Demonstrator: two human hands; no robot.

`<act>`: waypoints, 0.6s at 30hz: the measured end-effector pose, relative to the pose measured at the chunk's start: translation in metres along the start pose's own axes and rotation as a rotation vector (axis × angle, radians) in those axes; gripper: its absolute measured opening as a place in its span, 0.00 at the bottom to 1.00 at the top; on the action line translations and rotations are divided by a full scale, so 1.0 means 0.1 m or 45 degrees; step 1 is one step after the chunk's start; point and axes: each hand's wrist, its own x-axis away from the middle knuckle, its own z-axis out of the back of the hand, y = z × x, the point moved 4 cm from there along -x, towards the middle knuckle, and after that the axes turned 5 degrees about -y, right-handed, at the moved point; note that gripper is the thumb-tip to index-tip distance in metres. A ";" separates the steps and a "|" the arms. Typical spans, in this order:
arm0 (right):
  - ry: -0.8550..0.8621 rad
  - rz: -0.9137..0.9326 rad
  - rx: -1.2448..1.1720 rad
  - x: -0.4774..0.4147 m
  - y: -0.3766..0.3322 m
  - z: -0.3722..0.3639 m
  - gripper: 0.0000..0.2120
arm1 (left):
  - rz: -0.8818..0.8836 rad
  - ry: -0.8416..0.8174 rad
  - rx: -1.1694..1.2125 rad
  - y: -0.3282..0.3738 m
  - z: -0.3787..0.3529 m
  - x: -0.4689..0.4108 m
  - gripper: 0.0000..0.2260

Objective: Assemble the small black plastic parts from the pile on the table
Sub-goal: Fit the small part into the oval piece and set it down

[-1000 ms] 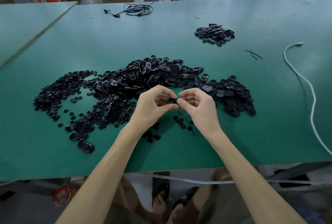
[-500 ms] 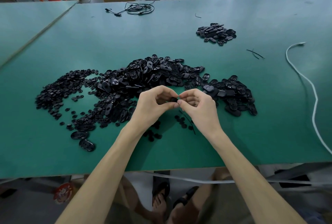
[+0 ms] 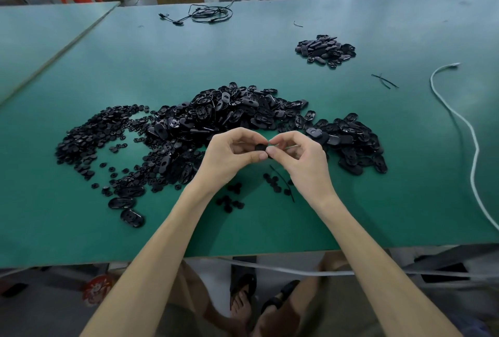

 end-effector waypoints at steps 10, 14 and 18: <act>-0.060 0.000 -0.077 0.01 0.01 -0.03 0.03 | 0.030 0.019 0.082 -0.01 0.02 -0.01 0.12; -0.066 0.001 -0.133 0.01 0.00 -0.03 0.05 | 0.047 0.044 0.123 -0.02 0.03 -0.01 0.11; -0.027 -0.020 -0.131 0.01 0.01 -0.03 0.05 | 0.041 0.061 0.122 -0.02 0.04 -0.01 0.13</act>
